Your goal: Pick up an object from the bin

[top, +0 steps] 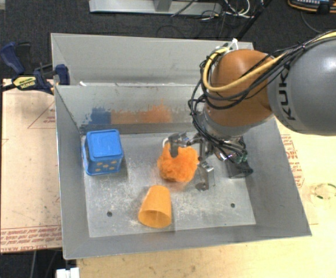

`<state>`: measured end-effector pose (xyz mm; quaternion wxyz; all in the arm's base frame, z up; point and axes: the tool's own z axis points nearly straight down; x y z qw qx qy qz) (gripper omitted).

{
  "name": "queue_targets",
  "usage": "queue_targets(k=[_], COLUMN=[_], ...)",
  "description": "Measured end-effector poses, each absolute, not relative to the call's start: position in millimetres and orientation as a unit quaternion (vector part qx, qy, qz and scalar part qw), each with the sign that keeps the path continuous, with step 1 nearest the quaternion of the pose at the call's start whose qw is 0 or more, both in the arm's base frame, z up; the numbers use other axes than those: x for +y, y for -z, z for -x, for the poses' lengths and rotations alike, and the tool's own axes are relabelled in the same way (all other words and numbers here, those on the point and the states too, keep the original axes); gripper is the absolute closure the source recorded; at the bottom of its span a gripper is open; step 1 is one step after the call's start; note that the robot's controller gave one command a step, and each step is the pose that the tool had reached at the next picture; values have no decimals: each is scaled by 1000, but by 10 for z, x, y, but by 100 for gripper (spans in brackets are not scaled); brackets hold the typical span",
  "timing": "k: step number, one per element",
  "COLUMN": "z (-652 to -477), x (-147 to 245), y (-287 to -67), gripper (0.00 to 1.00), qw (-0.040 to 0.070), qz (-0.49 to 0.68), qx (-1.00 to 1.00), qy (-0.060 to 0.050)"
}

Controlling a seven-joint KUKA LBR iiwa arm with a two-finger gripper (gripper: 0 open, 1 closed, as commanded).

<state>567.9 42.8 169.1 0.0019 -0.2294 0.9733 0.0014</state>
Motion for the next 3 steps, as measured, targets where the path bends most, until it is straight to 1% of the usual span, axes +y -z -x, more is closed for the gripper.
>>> queue_targets(k=[1, 2, 3], z=[-5728, -5797, -5757], x=[379, 415, 505], y=[-1624, -1529, -1530], gripper=[0, 0, 0], qw=[3, 3, 2], qz=[314, 279, 331], qx=[950, 960, 944], qy=[0, -1, -1])
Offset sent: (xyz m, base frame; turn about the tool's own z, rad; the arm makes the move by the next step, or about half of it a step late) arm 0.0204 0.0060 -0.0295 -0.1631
